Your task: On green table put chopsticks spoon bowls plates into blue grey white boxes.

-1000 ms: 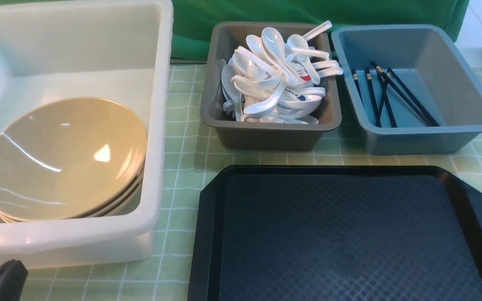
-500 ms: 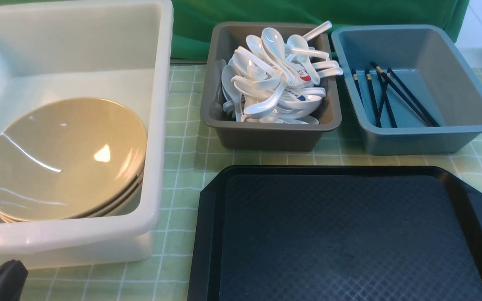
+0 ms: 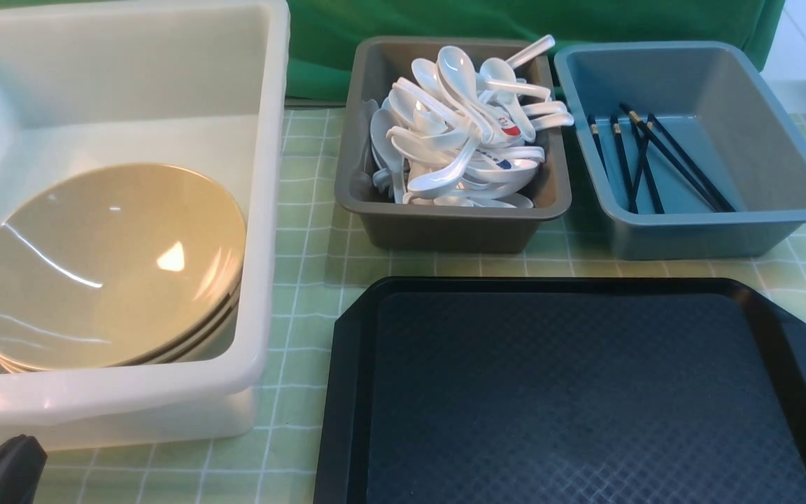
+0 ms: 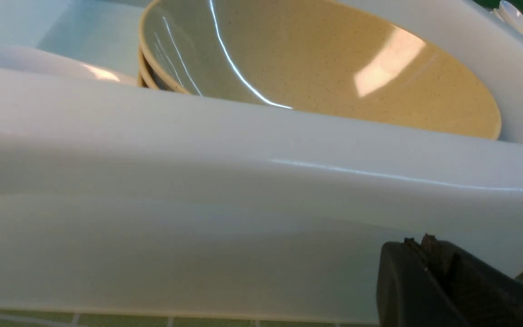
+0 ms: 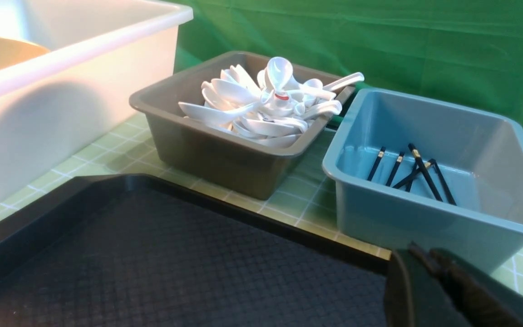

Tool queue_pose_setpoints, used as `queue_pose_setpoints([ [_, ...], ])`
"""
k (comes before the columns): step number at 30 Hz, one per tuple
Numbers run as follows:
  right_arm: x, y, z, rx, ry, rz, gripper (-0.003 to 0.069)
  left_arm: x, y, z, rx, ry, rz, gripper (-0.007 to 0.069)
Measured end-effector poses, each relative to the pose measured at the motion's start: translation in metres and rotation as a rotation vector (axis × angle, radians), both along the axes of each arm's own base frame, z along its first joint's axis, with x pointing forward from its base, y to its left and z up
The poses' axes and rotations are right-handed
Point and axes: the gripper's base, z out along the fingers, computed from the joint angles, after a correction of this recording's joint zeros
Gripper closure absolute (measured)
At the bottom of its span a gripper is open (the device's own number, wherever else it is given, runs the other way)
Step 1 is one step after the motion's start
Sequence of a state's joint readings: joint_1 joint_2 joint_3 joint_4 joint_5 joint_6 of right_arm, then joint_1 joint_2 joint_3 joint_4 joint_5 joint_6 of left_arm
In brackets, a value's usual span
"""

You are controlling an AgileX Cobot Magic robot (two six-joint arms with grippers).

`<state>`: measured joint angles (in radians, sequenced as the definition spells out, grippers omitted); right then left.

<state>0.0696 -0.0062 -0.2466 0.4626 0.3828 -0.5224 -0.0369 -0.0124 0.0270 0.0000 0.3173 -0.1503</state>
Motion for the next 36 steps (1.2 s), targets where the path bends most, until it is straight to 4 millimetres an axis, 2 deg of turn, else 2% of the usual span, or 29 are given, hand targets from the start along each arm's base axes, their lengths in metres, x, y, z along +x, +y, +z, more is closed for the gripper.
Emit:
queue_pose_setpoints([
  [7,0.004,-0.008,-0.007,-0.070,0.011,-0.083,0.0611,0.000,0.000,0.000,0.000,0.000,0.000,0.0627],
  [10,0.007,-0.016,-0.018,-0.065,0.069,-0.171,0.0611,0.000,0.000,0.000,0.000,0.000,0.000,0.0627],
  [15,0.011,-0.021,-0.041,-0.113,0.143,-0.227,0.0611,0.000,0.000,0.000,0.000,0.000,0.000,0.0627],
  [21,0.015,-0.025,-0.080,-0.123,0.265,-0.291,0.0611,0.000,0.000,0.000,0.000,0.002,0.000,0.0627],
  [36,0.018,-0.026,-0.079,-0.106,0.201,-0.333,0.0611,0.000,0.000,0.000,0.000,0.002,0.000,0.0626],
])
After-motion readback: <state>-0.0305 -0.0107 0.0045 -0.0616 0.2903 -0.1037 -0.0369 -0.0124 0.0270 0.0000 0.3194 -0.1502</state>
